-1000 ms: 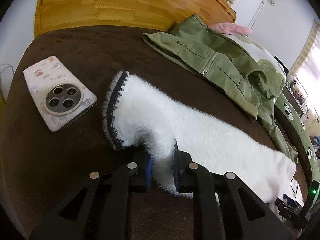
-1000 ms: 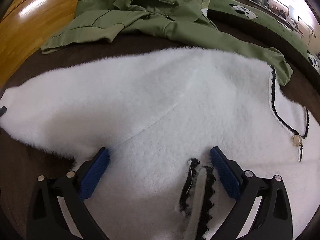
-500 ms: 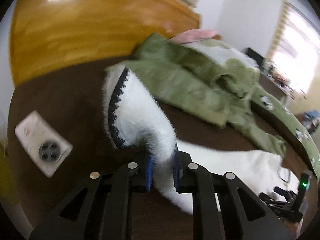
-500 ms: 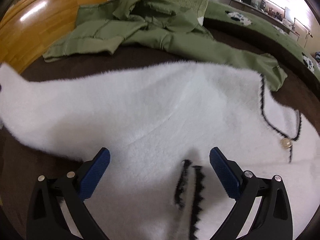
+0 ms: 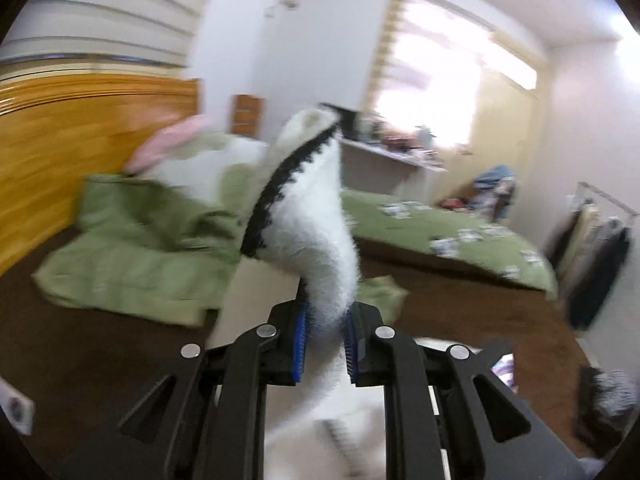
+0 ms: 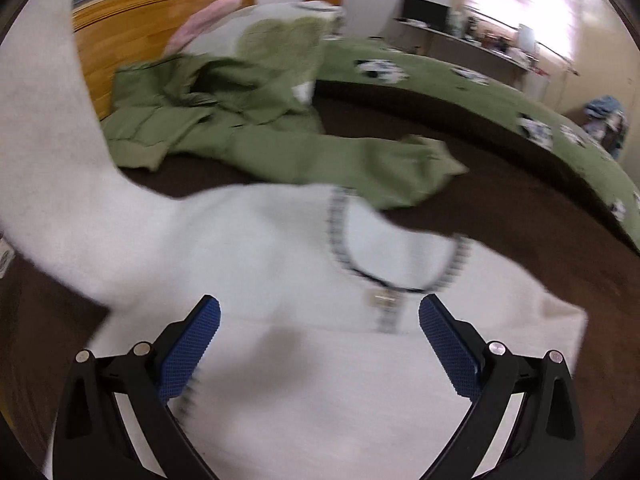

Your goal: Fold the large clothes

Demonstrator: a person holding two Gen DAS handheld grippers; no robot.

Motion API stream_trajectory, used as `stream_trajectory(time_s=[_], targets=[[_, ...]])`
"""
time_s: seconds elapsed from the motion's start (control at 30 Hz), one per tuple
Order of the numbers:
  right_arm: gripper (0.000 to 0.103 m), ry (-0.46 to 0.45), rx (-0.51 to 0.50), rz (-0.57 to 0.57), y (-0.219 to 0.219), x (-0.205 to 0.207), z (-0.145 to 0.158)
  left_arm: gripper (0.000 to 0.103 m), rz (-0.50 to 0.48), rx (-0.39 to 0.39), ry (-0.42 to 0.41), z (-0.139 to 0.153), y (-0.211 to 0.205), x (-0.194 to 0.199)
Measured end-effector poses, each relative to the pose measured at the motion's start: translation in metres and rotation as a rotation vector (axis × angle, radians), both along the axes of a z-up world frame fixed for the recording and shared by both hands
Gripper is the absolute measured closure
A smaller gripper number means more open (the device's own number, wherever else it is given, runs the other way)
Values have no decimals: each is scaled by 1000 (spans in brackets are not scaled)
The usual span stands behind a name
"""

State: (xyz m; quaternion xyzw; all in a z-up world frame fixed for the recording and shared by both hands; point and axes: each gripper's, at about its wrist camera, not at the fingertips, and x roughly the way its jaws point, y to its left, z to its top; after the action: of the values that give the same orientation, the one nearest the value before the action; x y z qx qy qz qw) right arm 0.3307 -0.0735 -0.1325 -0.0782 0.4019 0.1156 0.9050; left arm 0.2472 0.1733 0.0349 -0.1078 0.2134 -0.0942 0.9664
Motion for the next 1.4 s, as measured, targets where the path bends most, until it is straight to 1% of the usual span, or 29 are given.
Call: stream_trajectory(time_s=[0.03,0.1,0.13,0.2,0.23,0.3,0.33,0.4,0.43,0.47,0.57,0.63,0.67,0.77,0.87,0.93,0.97,1.0,1.03,1.07,1.1,1.17,1.2,1.27,1.33,1.4], targets=[[5,-8,6,-29,-21,-3,5,85,-32,9,-18,3,-25,1],[5,-17,15,-88,-63,-9,13,85,-83,28,-13,1,-62,5],[5,-21,16,-107,-77,-13,15,85,-118,38,7,-9,-89,10],[5,-27,6,-151,-111,-20,17,85,-163,53,44,-28,-120,14],[5,-25,-5,-182,-135,-25,17,85,-192,63,82,-47,-144,21],[5,-21,-27,-216,-160,-30,14,85,-224,52,147,-81,-170,27],[5,-18,-38,-237,-177,-35,11,85,-231,66,190,-108,-187,26],[5,-3,-48,-275,-206,-43,5,85,-248,87,273,-151,-204,28],[5,2,-49,-289,-217,-47,2,85,-257,89,328,-177,-215,29],[5,6,-47,-300,-225,-50,-2,85,-264,96,367,-196,-222,29],[5,20,-40,-326,-244,-57,-12,85,-298,119,465,-243,-248,25],[5,35,-37,-334,-251,-59,-21,84,-299,148,476,-254,-257,21],[5,39,-36,-336,-251,-60,-24,84,-295,156,467,-254,-258,21],[5,58,-20,-339,-253,-61,-34,84,-296,126,481,-251,-257,28],[5,64,-1,-339,-250,-61,-36,84,-304,152,479,-251,-261,28],[5,63,-1,-329,-244,-61,-32,81,-305,155,484,-250,-263,27],[5,60,-3,-323,-241,-60,-28,77,-308,147,492,-249,-262,27],[5,56,-4,-317,-239,-60,-25,61,-314,132,499,-246,-261,27],[5,49,-1,-307,-234,-59,-18,37,-311,131,497,-242,-260,25],[5,43,4,-302,-231,-58,-11,31,-301,147,481,-234,-259,21],[5,34,16,-299,-228,-58,-4,28,-301,167,450,-224,-258,15],[5,14,63,-284,-218,-57,13,17,-308,179,406,-202,-249,5],[5,7,75,-281,-213,-57,18,11,-290,186,391,-192,-243,1],[5,0,93,-265,-198,-55,30,10,-254,199,368,-173,-225,-3],[5,8,91,-247,-180,-53,35,7,-215,211,376,-162,-206,0],[5,17,71,-232,-163,-52,36,7,-179,227,389,-159,-190,7]])
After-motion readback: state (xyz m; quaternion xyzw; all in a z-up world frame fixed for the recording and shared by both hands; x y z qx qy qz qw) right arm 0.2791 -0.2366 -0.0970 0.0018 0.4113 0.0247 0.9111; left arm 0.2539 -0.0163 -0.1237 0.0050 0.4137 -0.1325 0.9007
